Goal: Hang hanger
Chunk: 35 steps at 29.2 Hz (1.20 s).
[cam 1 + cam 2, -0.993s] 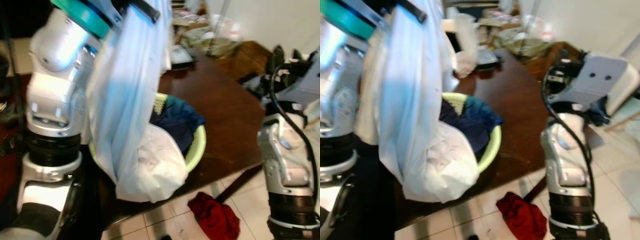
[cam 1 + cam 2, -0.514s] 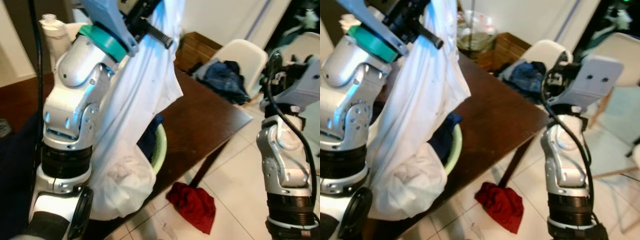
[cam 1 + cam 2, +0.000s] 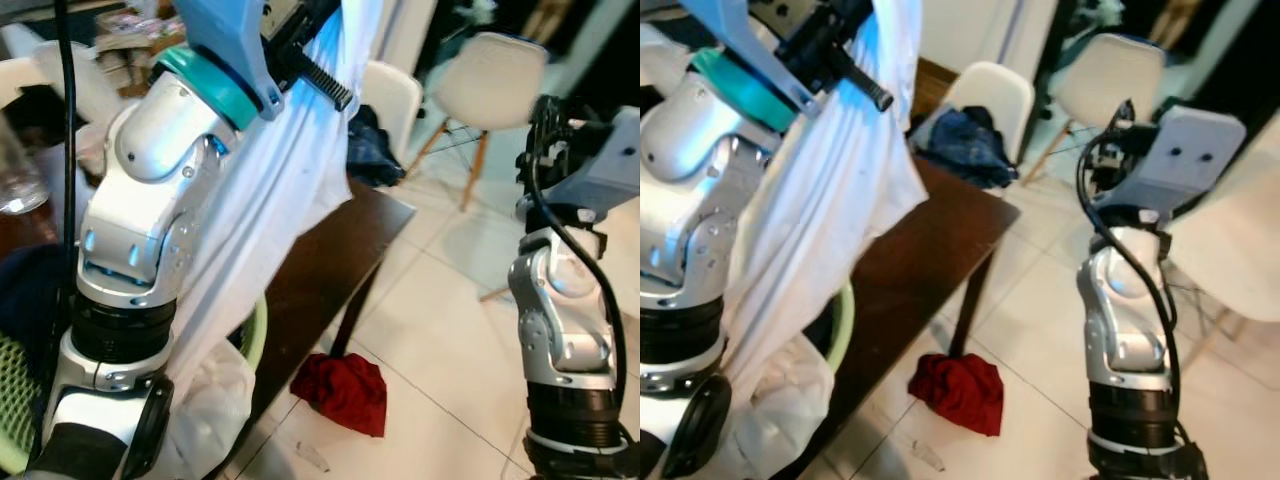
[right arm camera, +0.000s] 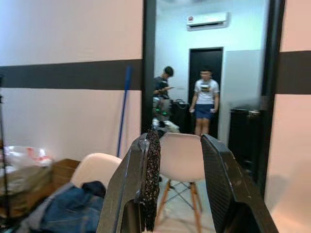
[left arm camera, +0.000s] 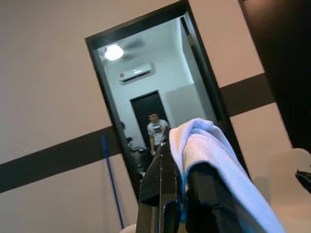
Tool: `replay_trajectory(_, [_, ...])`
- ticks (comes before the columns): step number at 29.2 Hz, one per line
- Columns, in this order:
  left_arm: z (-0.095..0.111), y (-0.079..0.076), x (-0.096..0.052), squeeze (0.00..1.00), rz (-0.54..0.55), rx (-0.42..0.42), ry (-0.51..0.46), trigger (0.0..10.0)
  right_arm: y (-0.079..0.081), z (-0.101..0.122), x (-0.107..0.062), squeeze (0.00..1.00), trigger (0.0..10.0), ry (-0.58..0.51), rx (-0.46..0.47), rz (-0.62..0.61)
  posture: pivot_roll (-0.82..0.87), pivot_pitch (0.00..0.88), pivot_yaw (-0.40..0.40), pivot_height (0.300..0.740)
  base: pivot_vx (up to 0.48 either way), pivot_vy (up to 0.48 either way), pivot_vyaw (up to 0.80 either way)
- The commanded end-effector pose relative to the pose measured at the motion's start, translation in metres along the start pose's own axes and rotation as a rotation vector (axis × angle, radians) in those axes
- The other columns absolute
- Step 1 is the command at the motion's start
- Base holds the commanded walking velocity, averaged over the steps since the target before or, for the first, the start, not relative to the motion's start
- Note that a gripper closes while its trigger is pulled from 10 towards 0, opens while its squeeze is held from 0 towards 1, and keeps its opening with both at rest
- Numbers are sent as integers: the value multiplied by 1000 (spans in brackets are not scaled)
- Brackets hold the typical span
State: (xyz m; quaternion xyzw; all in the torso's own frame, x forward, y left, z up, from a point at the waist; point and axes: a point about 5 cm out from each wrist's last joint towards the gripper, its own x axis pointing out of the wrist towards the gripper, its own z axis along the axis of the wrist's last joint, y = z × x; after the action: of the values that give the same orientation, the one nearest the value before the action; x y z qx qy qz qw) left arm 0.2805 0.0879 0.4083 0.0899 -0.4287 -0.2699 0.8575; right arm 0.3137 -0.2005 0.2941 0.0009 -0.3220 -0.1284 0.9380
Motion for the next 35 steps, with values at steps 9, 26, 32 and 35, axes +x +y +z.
replay_trajectory(9, [7,3,7,0,8,-105,-45,10000,-1,-5,-3,0,10000,18,-1,-11,78,32,28,740,0,0,-800])
replay_trajectory(26, [3,5,4,0,14,-150,-12,10000,1,-6,-4,0,10000,20,7,-8,81,25,31,740,0,0,-800])
replay_trajectory(32, [0,13,-3,0,54,-120,21,10000,2,-7,-4,0,10000,24,9,-6,85,28,29,740,0,0,-800])
replay_trajectory(35, [-1,14,-4,0,56,-120,35,10000,2,-7,-4,0,10000,25,10,-5,83,30,29,740,0,0,-800])
